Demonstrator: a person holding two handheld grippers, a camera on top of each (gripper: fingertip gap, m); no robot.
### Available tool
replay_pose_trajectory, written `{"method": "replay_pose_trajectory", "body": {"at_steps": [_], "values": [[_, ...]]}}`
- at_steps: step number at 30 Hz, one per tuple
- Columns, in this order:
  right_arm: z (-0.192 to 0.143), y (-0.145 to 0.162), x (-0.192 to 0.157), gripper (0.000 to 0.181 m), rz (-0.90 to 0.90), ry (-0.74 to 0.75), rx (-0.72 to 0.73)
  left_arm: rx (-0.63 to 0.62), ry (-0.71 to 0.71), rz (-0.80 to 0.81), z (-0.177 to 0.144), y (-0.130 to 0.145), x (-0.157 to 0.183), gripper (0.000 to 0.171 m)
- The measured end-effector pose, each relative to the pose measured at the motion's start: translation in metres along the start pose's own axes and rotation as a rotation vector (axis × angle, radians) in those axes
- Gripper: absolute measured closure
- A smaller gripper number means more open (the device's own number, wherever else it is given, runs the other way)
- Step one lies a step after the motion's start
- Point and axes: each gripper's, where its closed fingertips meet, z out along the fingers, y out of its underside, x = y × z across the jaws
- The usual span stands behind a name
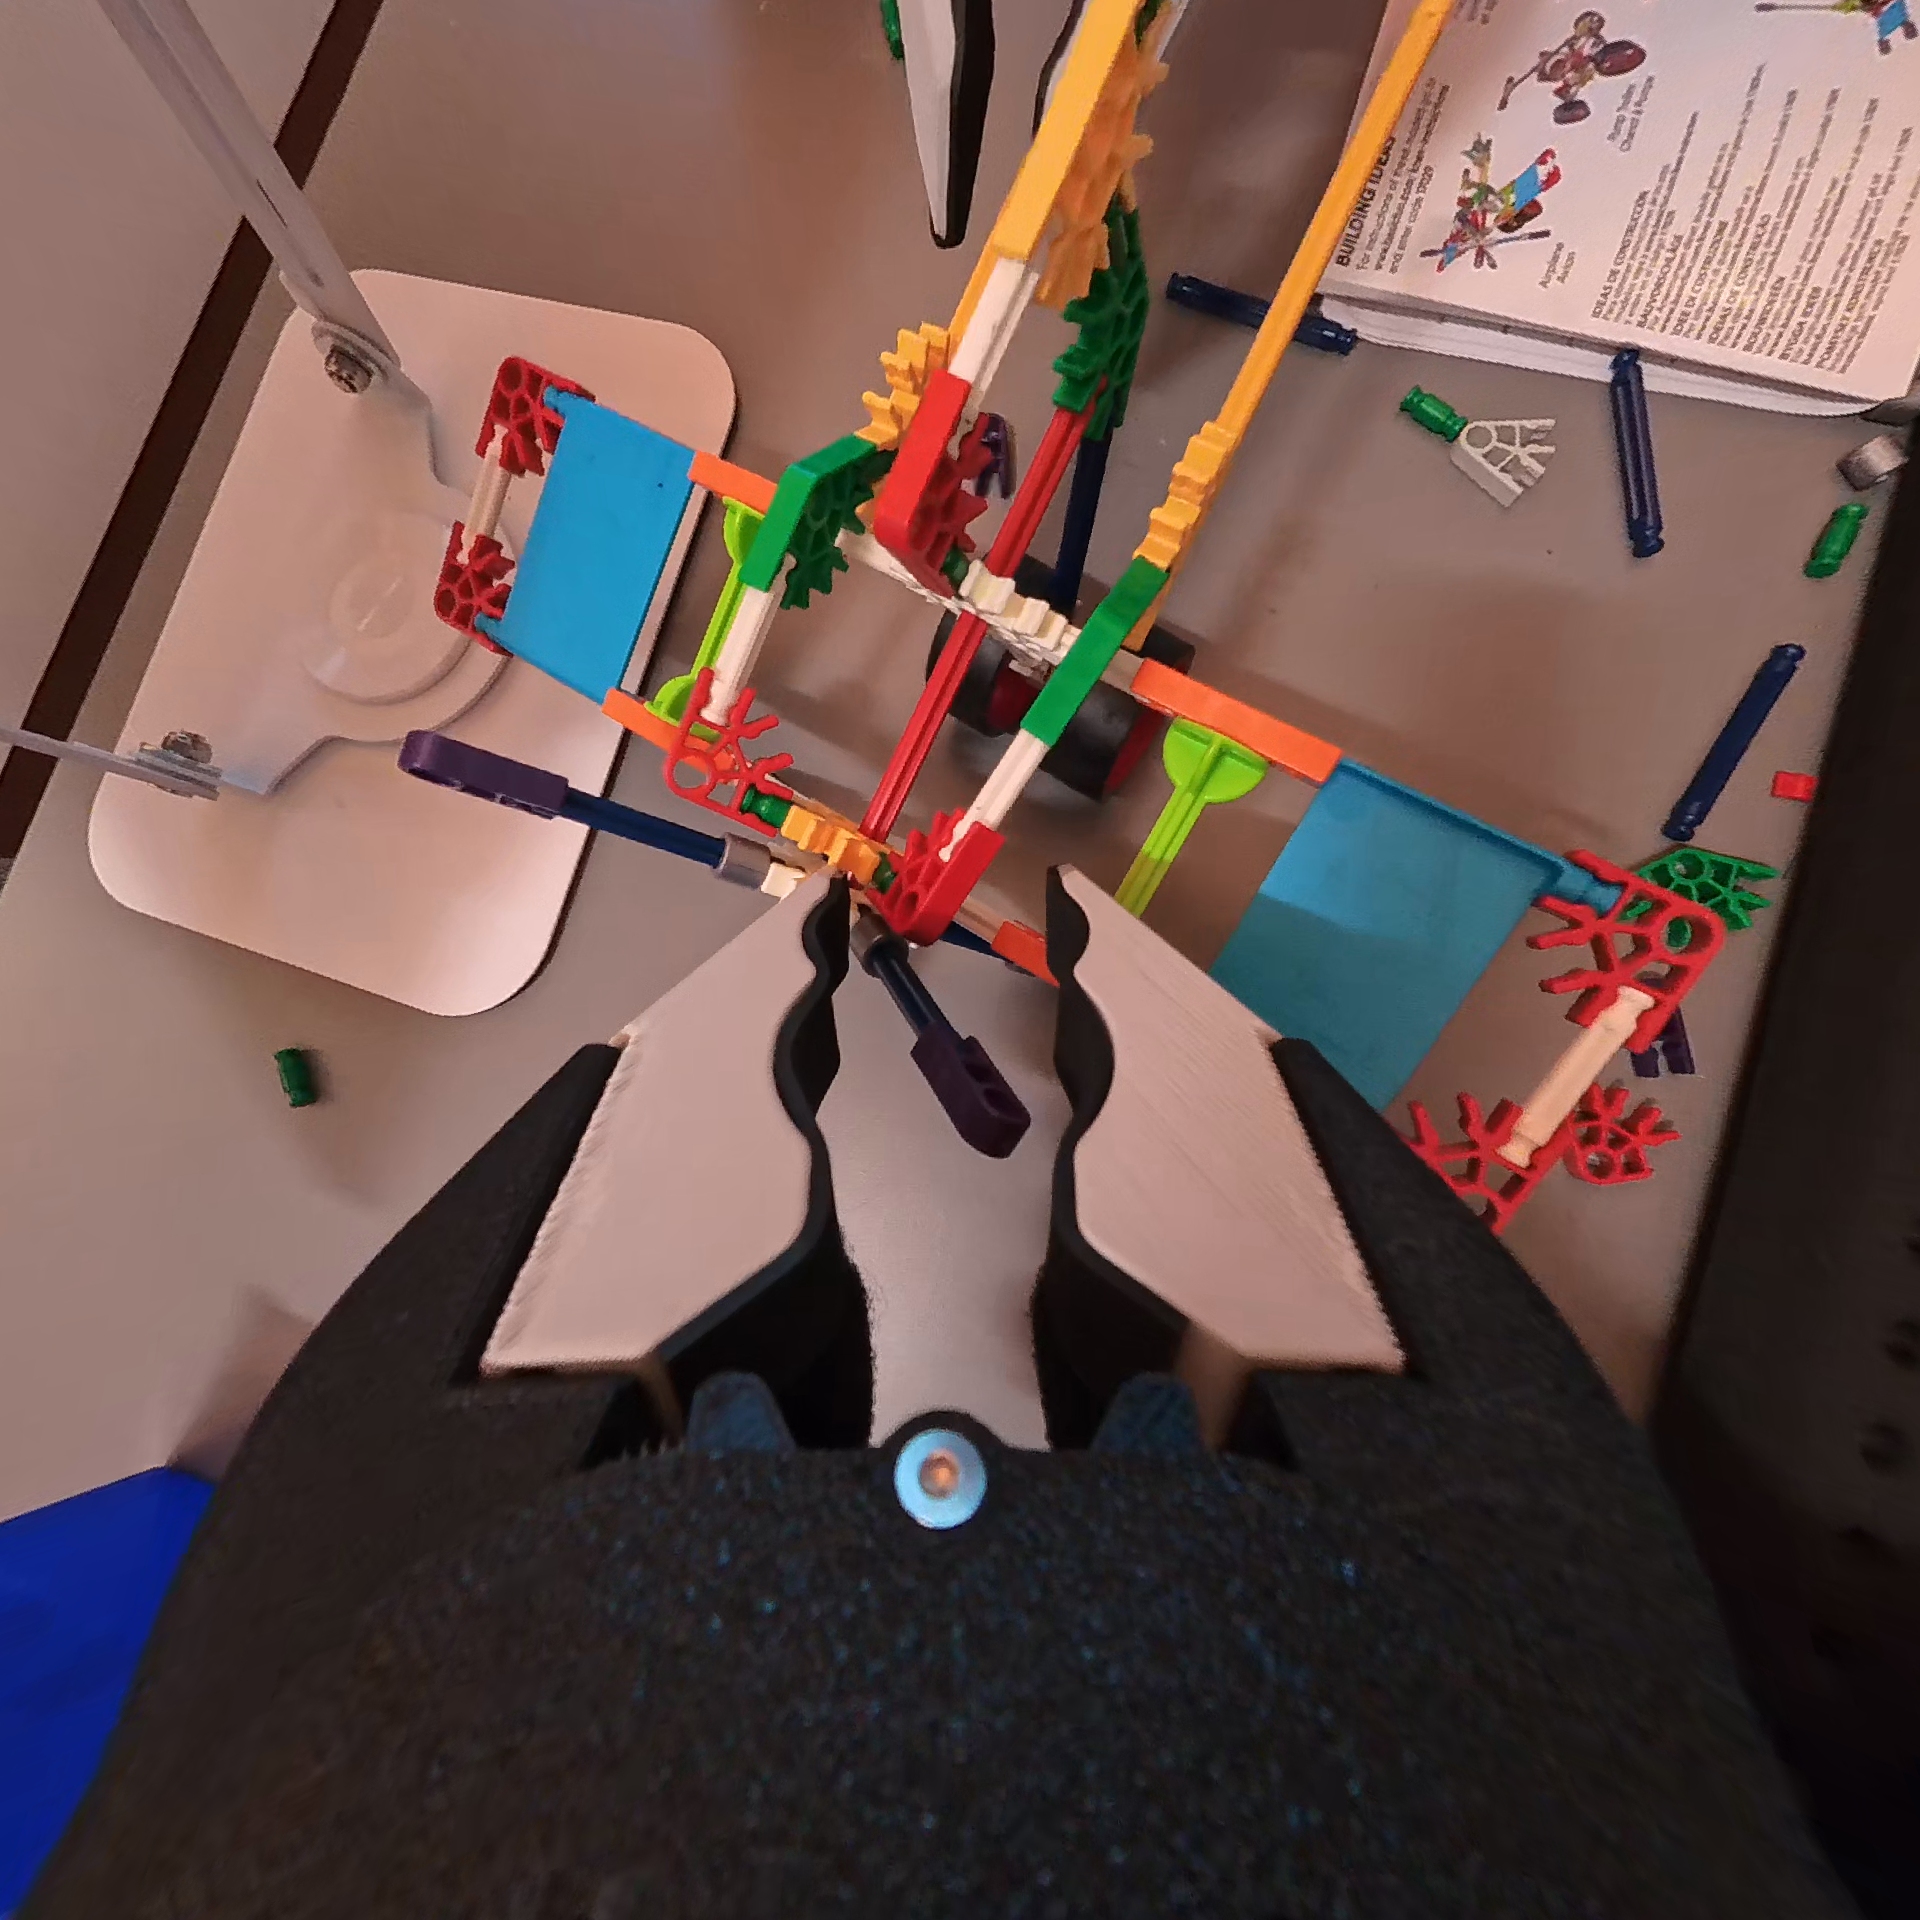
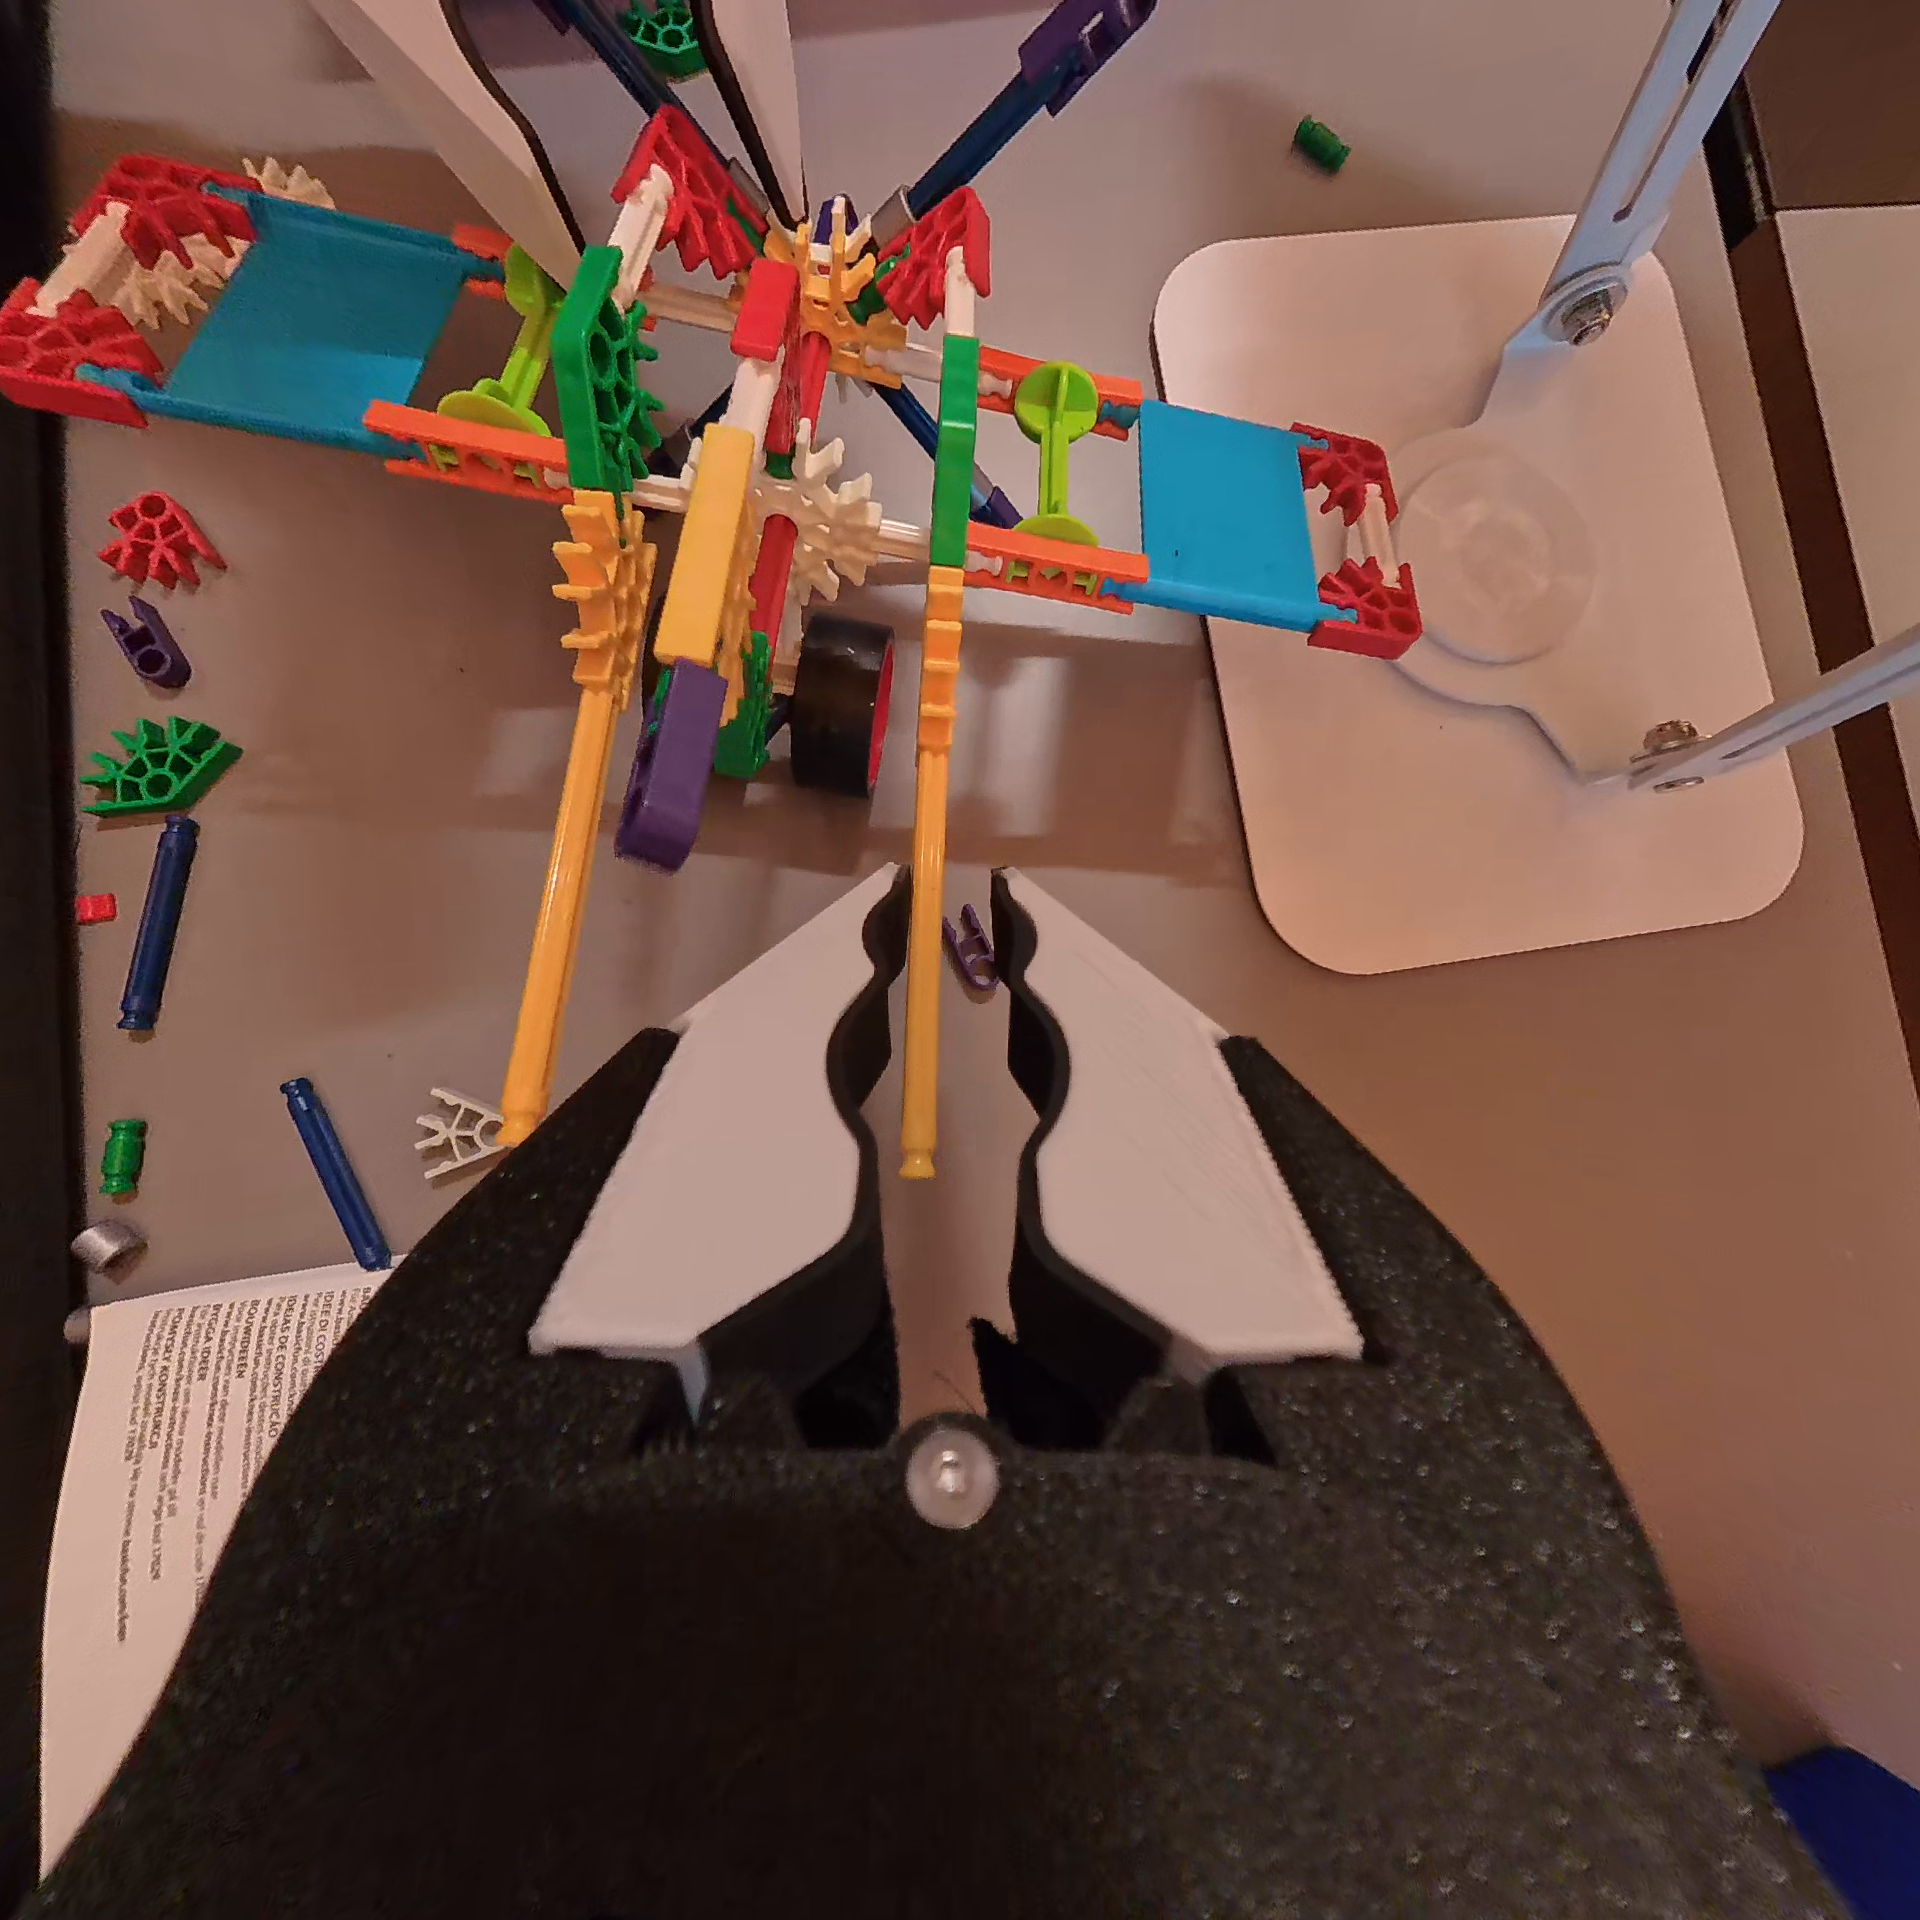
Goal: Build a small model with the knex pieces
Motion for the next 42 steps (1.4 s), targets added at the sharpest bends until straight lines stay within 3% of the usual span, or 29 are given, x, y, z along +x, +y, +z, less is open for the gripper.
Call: {"method": "replay_pose_trajectory", "body": {"at_steps": [30, 42], "values": [[0.007, 0.001, 0.009, 0.166, 0.019, 0.021, 0.017, -0.007, 0.000, 0.000, 0.001, 0.001, 0.002, 0.133], [0.011, -0.008, 0.033, 0.163, 0.044, 0.155, 0.054, -0.009, -0.033, -0.047, 0.001, 0.003, -0.007, 0.133]]}}
